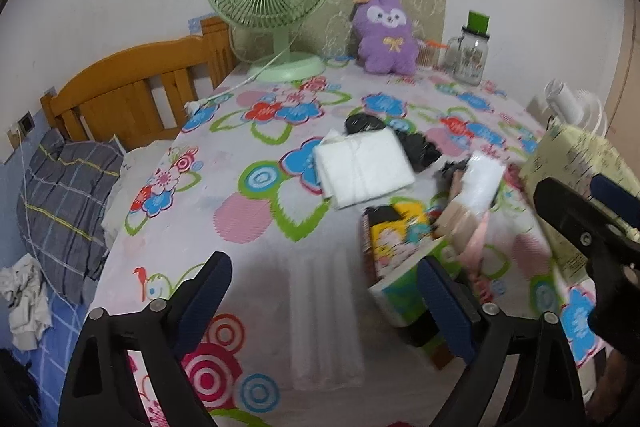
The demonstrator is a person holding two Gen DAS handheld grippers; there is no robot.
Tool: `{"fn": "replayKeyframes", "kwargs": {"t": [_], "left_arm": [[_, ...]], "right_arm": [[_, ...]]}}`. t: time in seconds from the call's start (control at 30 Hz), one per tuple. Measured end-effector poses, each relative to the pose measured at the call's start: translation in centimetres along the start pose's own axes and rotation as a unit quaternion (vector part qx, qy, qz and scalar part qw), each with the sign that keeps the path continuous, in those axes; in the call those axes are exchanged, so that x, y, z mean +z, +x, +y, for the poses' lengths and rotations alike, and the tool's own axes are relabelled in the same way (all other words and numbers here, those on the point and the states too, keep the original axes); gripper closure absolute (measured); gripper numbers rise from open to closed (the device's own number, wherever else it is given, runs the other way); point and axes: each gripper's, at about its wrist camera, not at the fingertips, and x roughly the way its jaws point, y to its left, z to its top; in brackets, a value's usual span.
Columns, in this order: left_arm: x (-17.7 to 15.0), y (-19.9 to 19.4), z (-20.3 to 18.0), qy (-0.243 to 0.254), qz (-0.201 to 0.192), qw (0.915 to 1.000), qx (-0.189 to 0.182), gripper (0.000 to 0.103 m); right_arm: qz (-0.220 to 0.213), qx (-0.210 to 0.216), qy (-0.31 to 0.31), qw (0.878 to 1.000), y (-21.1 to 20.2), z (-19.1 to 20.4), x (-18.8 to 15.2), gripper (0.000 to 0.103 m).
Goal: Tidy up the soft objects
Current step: 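Grasp the green-and-orange tissue box with the right tool while the left tool grasps the clear plastic tube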
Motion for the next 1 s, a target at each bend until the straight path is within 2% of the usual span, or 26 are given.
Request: {"fn": "replayKeyframes", "kwargs": {"t": [0.43, 0.63, 0.83, 0.9, 1.0], "left_arm": [[-1.3, 1.5, 1.5, 0.01, 0.033, 0.9992, -0.019, 0.011], [-1.8, 1.4, 1.9, 0.016, 0.045, 0.9982, -0.038, 0.017], [-2.5, 1.8, 2.7, 0.013, 0.06, 0.9974, -0.039, 0.028], [-2.8, 2.1, 3.1, -0.002, 0.067, 0.9962, -0.056, 0.027], [-2.9, 2.1, 2.7, 0.008, 0.065, 0.9962, -0.058, 0.027]], "right_arm": [[0.046, 0.026, -0.024, 0.998, 2.6, 3.3, -1.6, 0.011], [0.067, 0.039, -0.03, 0.997, 3.5, 4.5, -2.2, 0.011], [0.081, 0.045, -0.035, 0.995, 4.1, 5.2, -2.6, 0.011], [0.086, 0.047, -0.037, 0.995, 4.2, 5.5, -2.8, 0.011], [0.094, 0.05, -0.04, 0.994, 4.6, 5.9, -3.2, 0.011]]}}
